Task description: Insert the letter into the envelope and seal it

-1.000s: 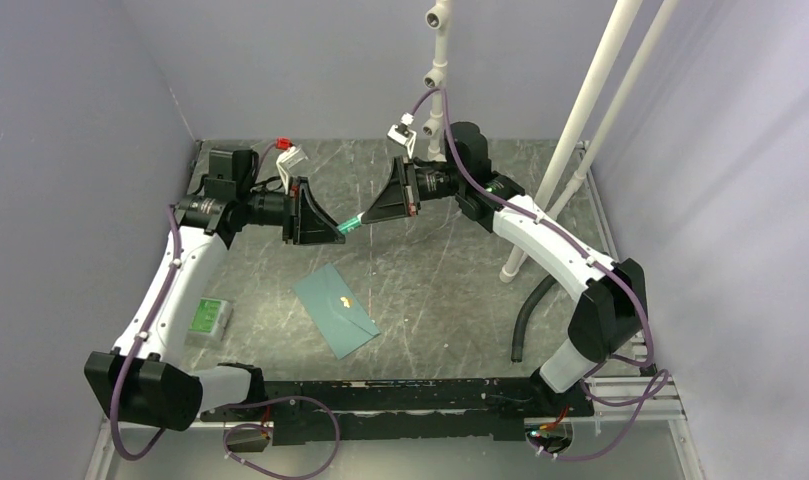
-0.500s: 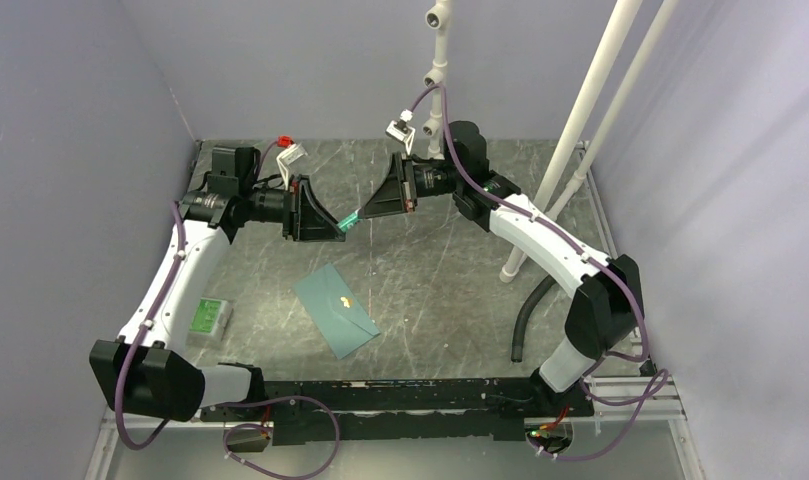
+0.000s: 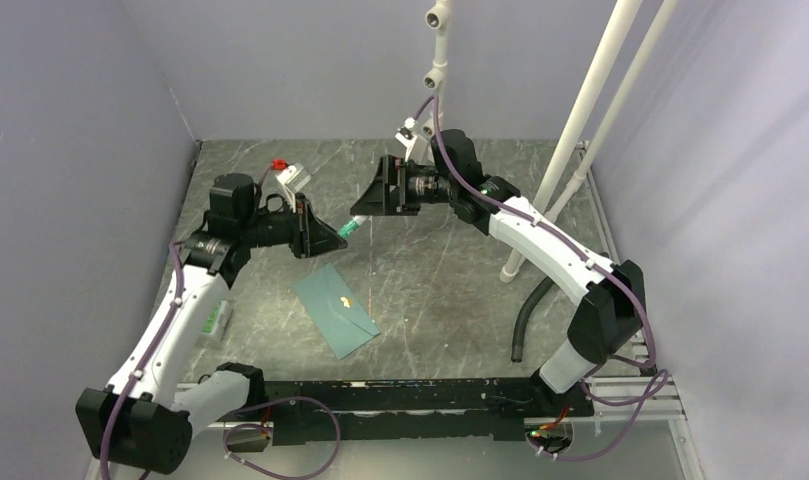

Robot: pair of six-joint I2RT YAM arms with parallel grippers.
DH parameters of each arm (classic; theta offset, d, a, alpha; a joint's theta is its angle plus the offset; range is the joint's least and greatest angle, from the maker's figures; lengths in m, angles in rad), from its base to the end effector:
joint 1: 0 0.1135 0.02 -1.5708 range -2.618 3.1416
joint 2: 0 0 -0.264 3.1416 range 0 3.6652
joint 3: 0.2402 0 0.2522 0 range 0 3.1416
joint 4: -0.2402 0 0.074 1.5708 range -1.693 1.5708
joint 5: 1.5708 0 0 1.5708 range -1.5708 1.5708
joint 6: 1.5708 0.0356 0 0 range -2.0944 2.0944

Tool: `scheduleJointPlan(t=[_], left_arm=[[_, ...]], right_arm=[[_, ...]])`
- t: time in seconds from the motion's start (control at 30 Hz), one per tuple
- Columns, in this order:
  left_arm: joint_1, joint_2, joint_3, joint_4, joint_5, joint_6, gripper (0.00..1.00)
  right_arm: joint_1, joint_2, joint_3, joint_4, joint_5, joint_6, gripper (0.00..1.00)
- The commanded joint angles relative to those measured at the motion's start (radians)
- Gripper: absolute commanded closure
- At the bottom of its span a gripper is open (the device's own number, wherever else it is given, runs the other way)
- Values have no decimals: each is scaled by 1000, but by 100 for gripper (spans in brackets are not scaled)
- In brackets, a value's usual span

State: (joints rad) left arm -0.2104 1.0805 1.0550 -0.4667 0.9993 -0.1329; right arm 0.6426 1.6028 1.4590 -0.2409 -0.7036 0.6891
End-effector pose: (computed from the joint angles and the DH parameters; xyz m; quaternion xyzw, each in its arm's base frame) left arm 0.2131 -0.0761 0.3561 0.2750 0.7431 -0.4821 0.3739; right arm 0.2850 0.2421 0.3637 -0.1744 0.7827 0.5488 0.2361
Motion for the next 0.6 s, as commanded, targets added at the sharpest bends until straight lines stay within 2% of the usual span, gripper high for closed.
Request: scheduleJointPlan(t=[0.0, 0.07, 0.2, 0.37, 0.5, 0.57], left_arm=[[5, -63, -131, 237, -270, -246, 97], [5, -59, -157, 243, -352, -291, 98], [3, 2, -169, 195, -510, -349, 98], [-19, 158, -171, 237, -565, -392, 95], [-104, 303, -103, 254, -664, -406, 88], [-170, 371, -55, 239, -768, -410, 89]], right_arm=[[-11, -64, 27, -93, 366, -60, 10], [-12, -91, 2, -94, 464, -49, 10], [-12, -118, -29, -109, 549, -65, 15], [-12, -117, -57, -161, 573, -75, 18], [-12, -134, -105, -172, 593, -66, 19], [-11, -141, -123, -178, 617, -61, 22]])
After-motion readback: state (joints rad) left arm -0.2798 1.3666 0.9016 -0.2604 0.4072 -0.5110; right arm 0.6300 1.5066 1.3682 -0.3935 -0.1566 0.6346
